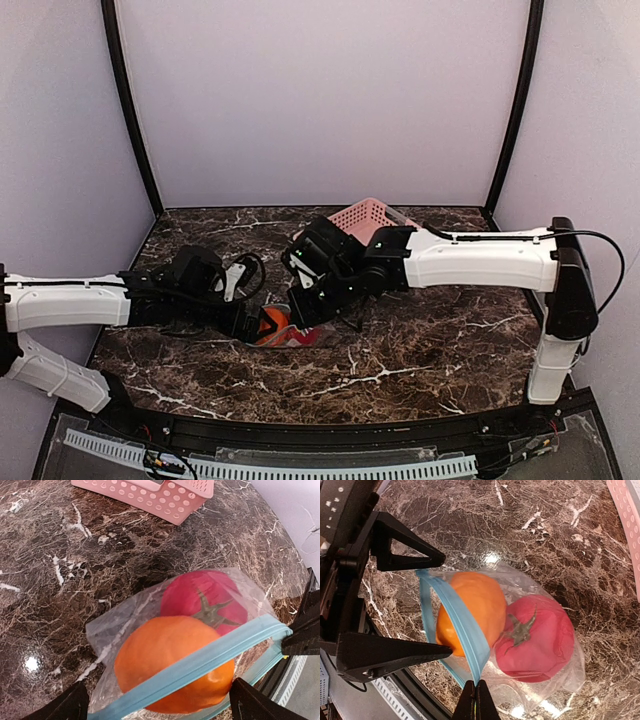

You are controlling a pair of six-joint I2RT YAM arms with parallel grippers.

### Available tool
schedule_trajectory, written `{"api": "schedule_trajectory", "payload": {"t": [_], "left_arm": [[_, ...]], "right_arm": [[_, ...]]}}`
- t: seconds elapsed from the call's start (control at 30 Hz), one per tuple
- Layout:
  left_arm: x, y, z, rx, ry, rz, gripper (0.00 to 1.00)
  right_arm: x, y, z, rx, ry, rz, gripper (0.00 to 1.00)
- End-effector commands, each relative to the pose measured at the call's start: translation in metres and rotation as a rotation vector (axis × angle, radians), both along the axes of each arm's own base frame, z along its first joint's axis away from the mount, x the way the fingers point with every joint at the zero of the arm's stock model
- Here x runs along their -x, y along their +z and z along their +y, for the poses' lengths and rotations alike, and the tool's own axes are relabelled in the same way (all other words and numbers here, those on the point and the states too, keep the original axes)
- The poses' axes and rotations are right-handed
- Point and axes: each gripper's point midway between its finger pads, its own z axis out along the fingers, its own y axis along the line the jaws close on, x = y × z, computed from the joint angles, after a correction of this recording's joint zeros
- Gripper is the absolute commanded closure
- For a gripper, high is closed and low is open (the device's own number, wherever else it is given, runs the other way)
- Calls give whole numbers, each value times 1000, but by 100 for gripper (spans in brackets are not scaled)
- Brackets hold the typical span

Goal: Place the food in the zip-top bag and seal the zipper
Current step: Adjust the fake fruit in the zipper food storage bag.

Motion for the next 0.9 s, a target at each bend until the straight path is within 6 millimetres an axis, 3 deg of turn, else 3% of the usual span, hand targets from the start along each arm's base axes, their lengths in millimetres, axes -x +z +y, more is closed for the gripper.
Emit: {"api": "schedule_trajectory", "payload": {"t": [0.0, 0.23, 0.57, 0.87], "left_arm": [[-9, -2, 11, -82, 36, -39, 1], [-10, -18, 19, -124, 67, -27, 1], [-13, -13, 6, -54, 48, -39, 1], [-13, -23, -2, -20, 46, -10, 1]], "right_arm": [[10, 26, 12, -111, 50, -9, 100], [19, 28, 19, -165, 100, 13, 100], [32, 33, 26, -273, 181, 23, 100], [45, 48, 32, -377, 281, 12, 100]]}}
